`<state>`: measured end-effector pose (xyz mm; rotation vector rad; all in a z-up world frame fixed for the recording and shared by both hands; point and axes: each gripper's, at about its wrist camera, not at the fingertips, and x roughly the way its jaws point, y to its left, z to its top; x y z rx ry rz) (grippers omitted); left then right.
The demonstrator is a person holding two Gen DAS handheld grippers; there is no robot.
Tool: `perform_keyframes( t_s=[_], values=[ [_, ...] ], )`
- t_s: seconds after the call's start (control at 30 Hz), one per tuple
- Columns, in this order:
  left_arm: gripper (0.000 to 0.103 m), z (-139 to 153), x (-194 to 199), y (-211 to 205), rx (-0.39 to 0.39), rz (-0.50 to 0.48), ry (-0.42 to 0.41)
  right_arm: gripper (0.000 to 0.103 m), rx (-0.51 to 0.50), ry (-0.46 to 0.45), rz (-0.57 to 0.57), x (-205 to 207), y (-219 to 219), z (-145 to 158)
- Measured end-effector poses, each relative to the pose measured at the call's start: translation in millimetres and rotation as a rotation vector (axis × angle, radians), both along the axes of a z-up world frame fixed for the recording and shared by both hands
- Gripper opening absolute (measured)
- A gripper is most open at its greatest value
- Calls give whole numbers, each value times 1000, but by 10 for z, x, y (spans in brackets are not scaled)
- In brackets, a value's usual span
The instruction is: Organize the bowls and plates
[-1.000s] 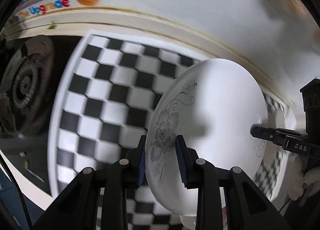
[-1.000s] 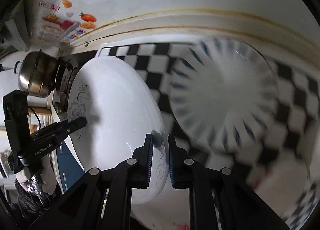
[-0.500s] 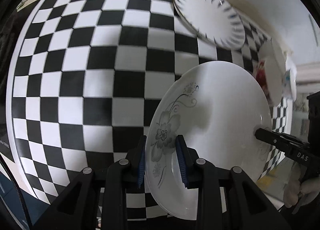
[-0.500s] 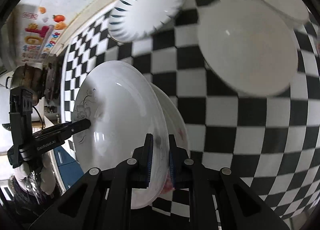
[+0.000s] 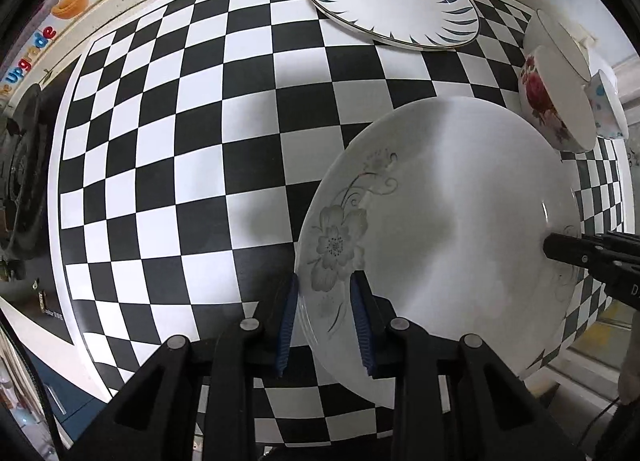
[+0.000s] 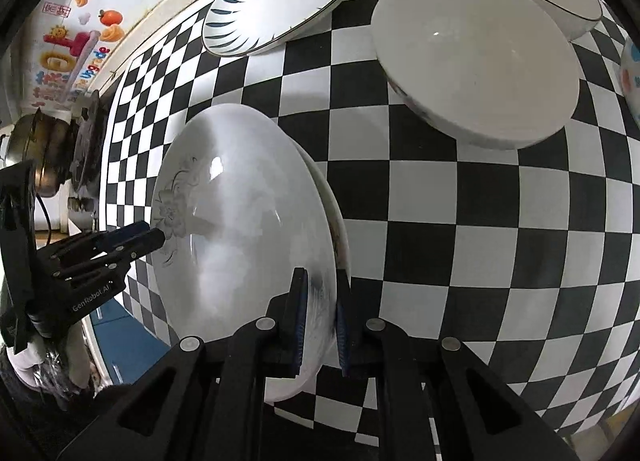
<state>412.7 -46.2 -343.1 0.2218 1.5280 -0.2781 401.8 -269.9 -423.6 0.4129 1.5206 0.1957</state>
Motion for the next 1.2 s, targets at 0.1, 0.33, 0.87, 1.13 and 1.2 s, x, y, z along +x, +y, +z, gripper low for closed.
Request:
perform_keyframes(
  t_s=[0.1,0.33,0.87,1.13,1.2],
  values=[
    [24,25,31,-28,16,-2,-8,16,-42,8,35,16,70,40],
    [24,-133,-63,43,15,31,12,22,-149,35,74,5,226,32],
    [38,870,314,274,-145,171,-166,51,-23,-76,-12,323,-74,797],
    [49,682,1661,140,-231,208,-110,77,-22,-178,-82,1667,-410,1134],
    [49,529,1853,100,-217,200,-82,77,-32,-142,-86,1972,-466,990]
  ],
)
